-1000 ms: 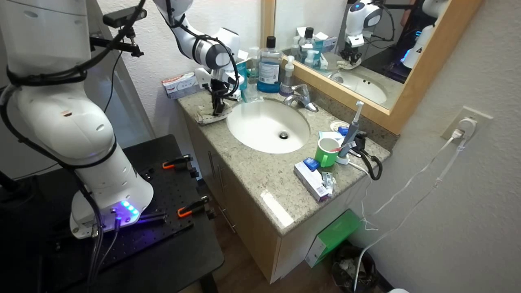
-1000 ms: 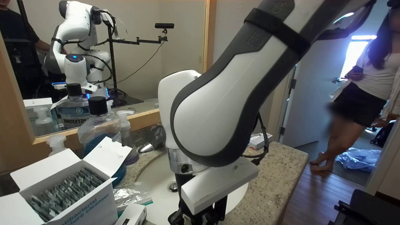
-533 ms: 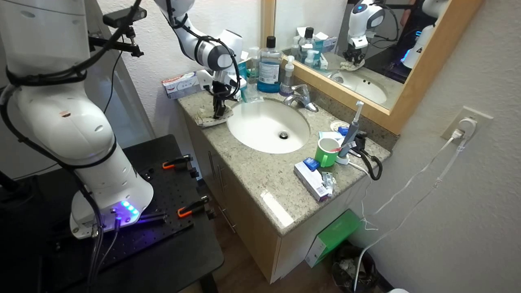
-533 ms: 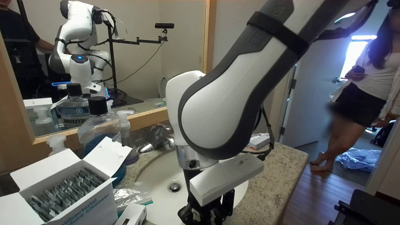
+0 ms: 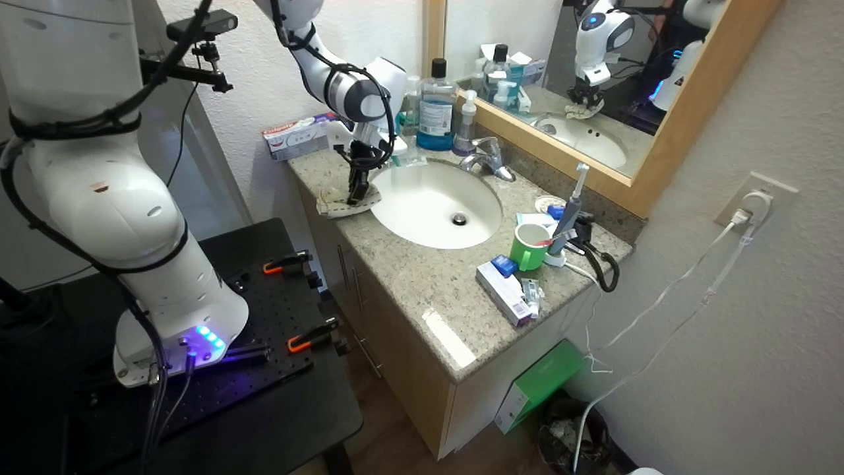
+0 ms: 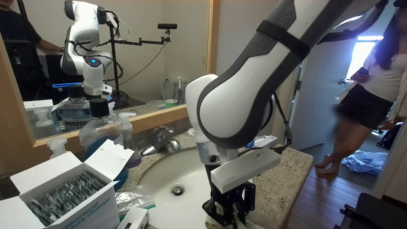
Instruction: Use the cloth to wipe the counter
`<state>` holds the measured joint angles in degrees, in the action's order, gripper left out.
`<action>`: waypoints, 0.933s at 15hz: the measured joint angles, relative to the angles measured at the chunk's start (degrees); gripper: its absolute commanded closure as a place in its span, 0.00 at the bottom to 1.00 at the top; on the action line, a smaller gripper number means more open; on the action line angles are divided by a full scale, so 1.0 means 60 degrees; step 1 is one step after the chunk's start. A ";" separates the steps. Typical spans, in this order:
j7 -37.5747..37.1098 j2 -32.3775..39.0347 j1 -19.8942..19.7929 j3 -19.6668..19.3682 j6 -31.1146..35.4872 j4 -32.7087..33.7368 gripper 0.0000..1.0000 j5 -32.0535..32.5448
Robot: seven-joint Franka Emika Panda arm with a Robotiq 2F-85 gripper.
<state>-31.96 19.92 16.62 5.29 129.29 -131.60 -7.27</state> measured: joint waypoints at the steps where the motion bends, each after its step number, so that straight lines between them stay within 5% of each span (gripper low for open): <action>1: 0.0002 -0.0017 -0.0077 -0.0038 -0.0091 -0.0038 0.95 0.0000; 11: 0.0078 -0.0022 -0.0678 -0.0320 -0.0832 -0.0145 0.95 -0.0127; 12: 0.0118 -0.0022 -0.0736 -0.0320 -0.0850 -0.0155 0.81 -0.0175; 14: 0.0271 -0.0026 -0.0811 -0.0320 -0.0856 -0.0176 0.81 -0.0242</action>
<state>-30.34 19.76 11.75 3.37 124.16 -132.66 -8.72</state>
